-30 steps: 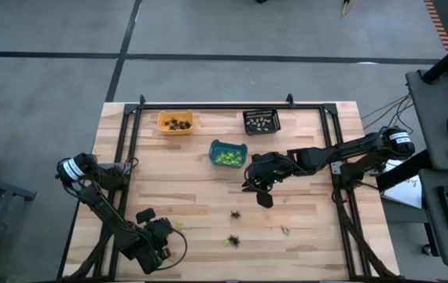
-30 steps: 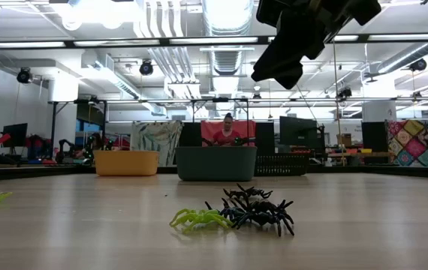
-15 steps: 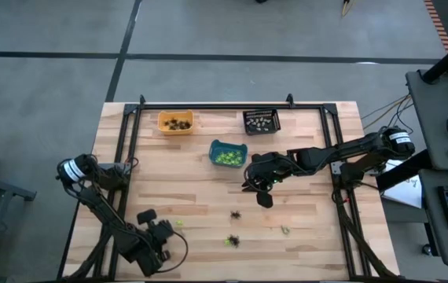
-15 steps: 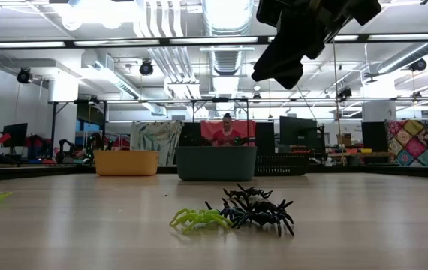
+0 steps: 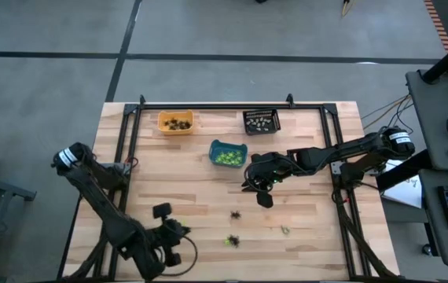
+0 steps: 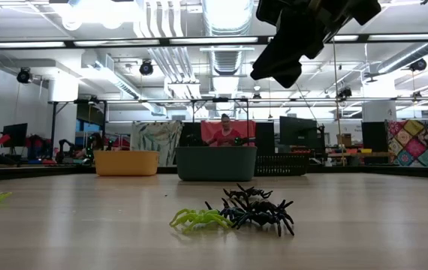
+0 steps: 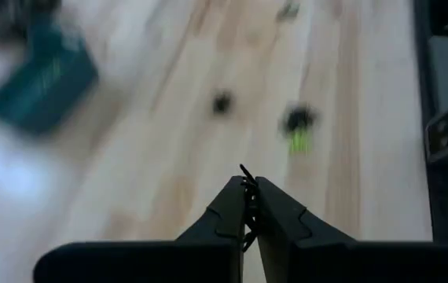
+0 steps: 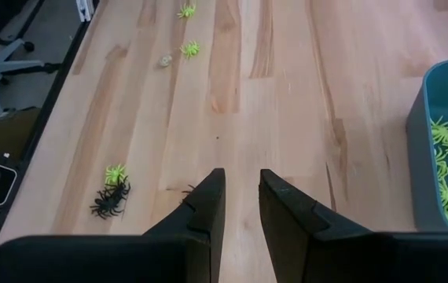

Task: Sort Halloween decoration
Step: Put the black spider toy into the yellow bin

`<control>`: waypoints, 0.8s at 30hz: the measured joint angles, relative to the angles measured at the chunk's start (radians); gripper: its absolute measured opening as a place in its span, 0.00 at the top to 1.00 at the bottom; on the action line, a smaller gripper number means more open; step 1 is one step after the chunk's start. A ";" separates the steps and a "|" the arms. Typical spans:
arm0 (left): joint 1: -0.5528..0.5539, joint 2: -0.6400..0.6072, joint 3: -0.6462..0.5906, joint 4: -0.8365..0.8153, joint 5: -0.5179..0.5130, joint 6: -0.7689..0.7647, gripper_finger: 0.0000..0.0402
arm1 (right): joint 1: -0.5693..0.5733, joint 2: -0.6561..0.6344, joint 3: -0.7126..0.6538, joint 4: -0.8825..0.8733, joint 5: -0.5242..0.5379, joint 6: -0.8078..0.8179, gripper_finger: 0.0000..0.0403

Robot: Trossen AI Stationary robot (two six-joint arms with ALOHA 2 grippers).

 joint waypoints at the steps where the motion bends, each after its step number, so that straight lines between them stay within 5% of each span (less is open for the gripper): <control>1: 0.020 -0.008 0.011 0.025 -0.005 0.079 1.00 | 0.000 0.000 0.000 0.000 0.000 -0.001 0.83; 8: 0.175 -0.075 -0.023 0.050 0.040 0.487 1.00 | -0.002 0.000 0.000 0.015 0.015 -0.033 0.83; 15: 0.419 -0.284 -0.295 0.145 0.096 0.653 1.00 | -0.013 0.000 0.000 0.022 0.189 -0.110 0.83; 19: 0.664 -0.433 -0.458 0.335 0.142 0.795 1.00 | -0.071 0.000 0.012 0.087 0.259 -0.205 0.83; 24: 1.099 -0.538 -0.604 0.575 0.473 0.978 1.00 | -0.220 0.000 0.048 0.196 0.261 -0.324 0.83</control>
